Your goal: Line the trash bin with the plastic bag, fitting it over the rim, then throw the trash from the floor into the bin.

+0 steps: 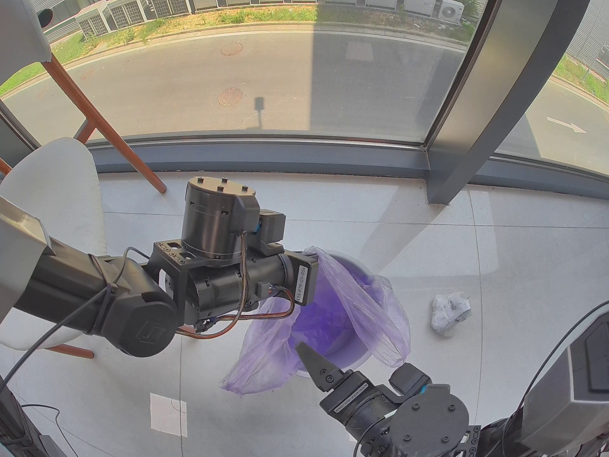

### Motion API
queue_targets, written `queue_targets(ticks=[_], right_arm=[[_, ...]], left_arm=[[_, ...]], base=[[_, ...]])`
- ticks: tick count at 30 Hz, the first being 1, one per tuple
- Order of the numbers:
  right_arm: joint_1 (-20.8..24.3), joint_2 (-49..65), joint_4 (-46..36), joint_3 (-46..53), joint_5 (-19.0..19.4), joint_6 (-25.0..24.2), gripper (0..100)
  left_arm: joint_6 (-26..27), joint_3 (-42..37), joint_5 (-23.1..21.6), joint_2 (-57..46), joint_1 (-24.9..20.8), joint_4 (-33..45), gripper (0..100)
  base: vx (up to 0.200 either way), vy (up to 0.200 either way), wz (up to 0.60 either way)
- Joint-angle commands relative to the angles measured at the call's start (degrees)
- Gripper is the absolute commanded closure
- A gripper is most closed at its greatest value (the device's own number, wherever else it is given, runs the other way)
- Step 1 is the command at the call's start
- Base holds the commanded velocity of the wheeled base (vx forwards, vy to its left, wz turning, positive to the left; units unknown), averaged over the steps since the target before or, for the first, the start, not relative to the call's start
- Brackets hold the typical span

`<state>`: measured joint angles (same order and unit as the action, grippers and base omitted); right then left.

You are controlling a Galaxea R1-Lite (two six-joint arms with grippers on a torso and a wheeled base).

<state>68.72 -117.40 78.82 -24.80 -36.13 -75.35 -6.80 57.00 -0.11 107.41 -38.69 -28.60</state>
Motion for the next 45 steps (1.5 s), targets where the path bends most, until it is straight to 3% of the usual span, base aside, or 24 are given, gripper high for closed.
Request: queue_targets(ticks=[1,20,32,42,43,45], right_arm=[[-1.48,-2.66,1.6,-1.48,-0.08,-0.76,0],[-18.88,-5.92,1.77,-4.65,-0.43,-0.59,0],[-19.68,-2.66,1.68,-4.12,-0.34,-0.41,0],[-19.41,-8.46,1.68,-5.44,-0.34,-0.32,0],[-19.5,-9.08,1.68,-5.88,-0.34,-0.32,100],[-19.94,-10.22,1.68,-7.02,-0.43,-0.24,100]], left_arm=[[-0.05,0.13,0.02,-0.45,0.46,0.03,100],[-0.14,0.13,0.02,-1.06,0.99,-0.14,100],[-0.14,0.13,0.02,-0.98,0.99,-0.23,100],[-0.14,0.13,0.02,-0.98,0.9,-0.23,100],[-0.14,0.04,0.02,-0.98,0.9,-0.14,100],[-0.14,-0.14,0.02,-0.98,0.9,-0.14,100]], base=[[0.0,0.0,0.0],[0.0,0.0,0.0],[0.0,0.0,0.0],[0.0,0.0,0.0],[0.0,0.0,0.0],[0.0,0.0,0.0]])
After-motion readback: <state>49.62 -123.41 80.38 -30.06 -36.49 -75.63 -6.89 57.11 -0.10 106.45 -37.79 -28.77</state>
